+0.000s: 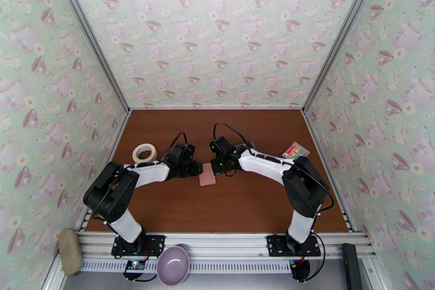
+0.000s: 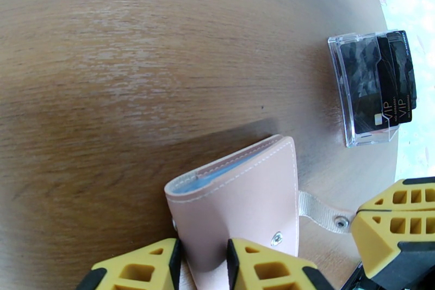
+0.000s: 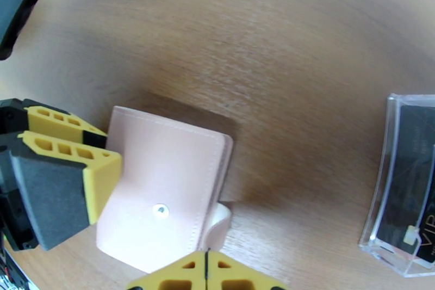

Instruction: Put the credit cards into the card holder

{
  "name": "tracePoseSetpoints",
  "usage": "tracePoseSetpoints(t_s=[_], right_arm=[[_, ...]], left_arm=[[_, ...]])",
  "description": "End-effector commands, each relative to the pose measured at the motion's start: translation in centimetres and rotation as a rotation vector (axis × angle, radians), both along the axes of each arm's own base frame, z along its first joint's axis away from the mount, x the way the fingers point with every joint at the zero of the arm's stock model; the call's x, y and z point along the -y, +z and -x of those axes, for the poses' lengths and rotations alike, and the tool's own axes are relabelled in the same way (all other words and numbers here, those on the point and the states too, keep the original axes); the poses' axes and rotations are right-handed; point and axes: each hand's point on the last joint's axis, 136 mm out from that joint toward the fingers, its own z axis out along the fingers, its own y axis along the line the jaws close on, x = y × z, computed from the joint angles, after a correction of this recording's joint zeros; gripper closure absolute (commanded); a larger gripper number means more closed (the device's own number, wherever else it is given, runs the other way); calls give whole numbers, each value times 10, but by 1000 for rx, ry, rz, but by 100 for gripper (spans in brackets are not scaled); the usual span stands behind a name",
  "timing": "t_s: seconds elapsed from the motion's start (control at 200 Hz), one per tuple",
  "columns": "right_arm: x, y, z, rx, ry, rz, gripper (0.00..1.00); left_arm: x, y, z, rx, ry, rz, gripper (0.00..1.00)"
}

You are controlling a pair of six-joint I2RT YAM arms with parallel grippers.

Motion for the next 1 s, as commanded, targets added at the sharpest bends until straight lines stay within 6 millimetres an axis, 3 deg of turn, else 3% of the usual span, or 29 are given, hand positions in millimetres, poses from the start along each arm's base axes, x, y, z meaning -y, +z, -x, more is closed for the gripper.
tracePoseSetpoints(t_s=[0.0,0.145,0.456,0.997], right_arm=[[-12,11,4,-26,-2,-97,94],[-26,6,6,-73,-30,-180,94],[-29,-17,5,-119,-64,-170,94],[-32,-23,0,-107,-83,-141,94]], left_arm=[[2,1,-3,7,-3,-6,70],[1,-2,-1,0,4,-4,71],[0,-3,2,-2,6,5,71],[3,-3,4,-7,10,31,71]])
